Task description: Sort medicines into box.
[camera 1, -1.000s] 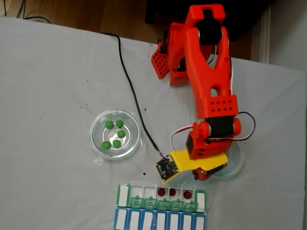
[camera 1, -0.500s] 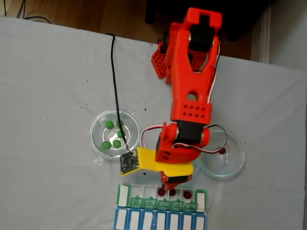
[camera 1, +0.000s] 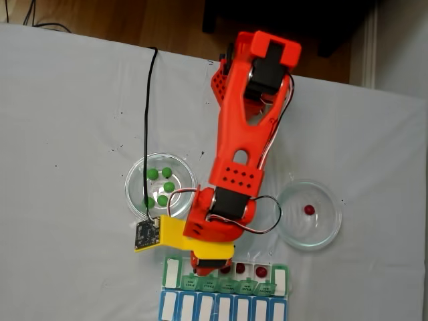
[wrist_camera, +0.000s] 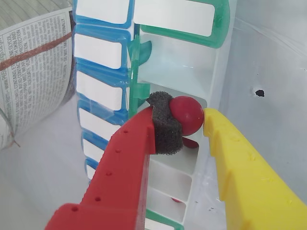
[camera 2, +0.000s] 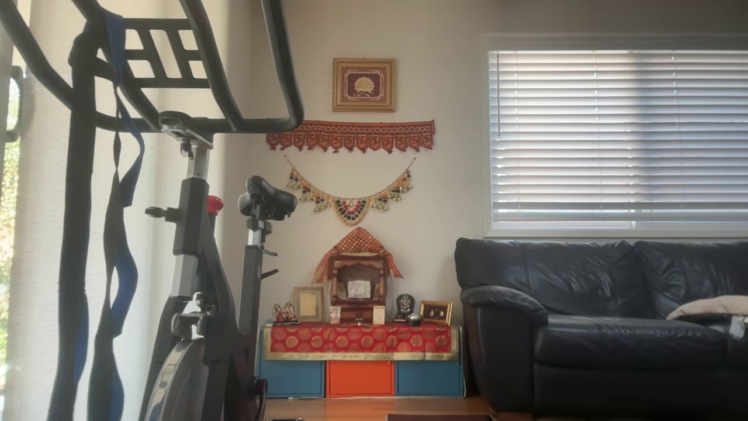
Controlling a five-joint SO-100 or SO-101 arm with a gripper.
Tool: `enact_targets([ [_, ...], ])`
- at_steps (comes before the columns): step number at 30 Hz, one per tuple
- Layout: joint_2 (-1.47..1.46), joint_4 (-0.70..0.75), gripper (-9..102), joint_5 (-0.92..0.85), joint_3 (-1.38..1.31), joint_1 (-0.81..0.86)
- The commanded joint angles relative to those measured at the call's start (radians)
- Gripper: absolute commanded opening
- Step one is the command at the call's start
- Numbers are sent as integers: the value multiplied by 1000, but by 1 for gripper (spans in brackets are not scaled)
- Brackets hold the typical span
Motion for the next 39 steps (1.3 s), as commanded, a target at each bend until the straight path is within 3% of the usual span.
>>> enact_targets([
  [1, 25, -25, 1, 6, -86, -18],
  [18, -170, 64, 1, 18, -304, -83],
  [39, -32, 101, 1, 43, -176, -160],
])
